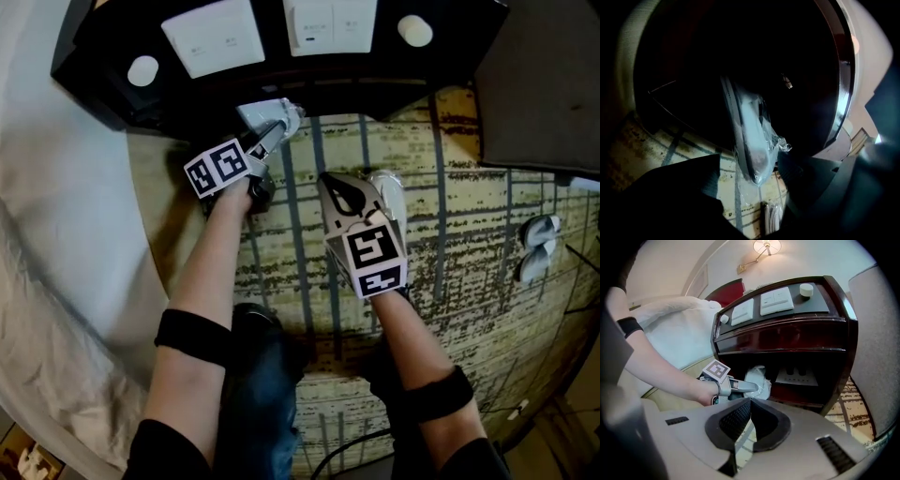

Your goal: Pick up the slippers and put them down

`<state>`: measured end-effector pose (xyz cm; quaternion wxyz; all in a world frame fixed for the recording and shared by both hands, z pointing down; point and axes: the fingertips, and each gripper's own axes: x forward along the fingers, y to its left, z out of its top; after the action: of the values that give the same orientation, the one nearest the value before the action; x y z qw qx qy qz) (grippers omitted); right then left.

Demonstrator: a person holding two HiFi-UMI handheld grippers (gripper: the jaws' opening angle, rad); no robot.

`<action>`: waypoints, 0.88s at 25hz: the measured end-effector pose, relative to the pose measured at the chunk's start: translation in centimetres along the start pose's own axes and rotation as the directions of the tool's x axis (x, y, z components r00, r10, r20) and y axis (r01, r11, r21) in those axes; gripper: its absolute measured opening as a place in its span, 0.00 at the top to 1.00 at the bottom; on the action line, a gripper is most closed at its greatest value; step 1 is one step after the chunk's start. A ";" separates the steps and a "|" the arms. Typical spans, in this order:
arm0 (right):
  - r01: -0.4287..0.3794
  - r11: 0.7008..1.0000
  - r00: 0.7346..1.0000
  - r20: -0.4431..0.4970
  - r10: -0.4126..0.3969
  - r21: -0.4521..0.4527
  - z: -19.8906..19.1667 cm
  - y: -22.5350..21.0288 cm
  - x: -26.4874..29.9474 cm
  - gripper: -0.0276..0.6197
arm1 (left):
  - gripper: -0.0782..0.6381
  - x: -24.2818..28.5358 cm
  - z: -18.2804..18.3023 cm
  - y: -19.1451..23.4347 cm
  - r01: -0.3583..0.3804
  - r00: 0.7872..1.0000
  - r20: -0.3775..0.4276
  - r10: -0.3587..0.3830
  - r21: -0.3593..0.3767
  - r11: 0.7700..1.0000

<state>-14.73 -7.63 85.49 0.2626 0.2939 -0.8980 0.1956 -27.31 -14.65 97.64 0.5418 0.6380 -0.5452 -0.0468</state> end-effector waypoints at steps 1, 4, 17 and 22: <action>-0.002 1.000 1.000 0.001 0.002 0.003 0.0 0.0 0.0 0.95 | 0.43 0.0 0.0 -0.1 0.009 1.000 -0.001 -0.009 0.007 1.000; -0.009 1.000 1.000 0.000 0.009 0.012 -0.2 0.1 -0.2 0.95 | 0.68 -0.3 0.0 -0.5 0.041 0.999 0.012 -0.041 0.016 0.999; -0.036 0.999 0.998 -0.048 0.038 0.028 -0.8 2.1 -5.1 0.95 | 0.75 -7.6 -5.9 -4.7 0.152 0.987 -0.048 -0.152 0.012 0.988; -0.049 0.999 0.996 -0.072 0.050 0.022 -0.8 3.7 -8.3 0.95 | 0.75 -12.2 -11.4 -6.8 0.170 0.982 -0.076 -0.173 -0.043 0.984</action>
<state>-11.08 -0.99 80.52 0.2873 0.2669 -0.8928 0.2217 -20.41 0.52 90.70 0.5684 0.6742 -0.4652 -0.0778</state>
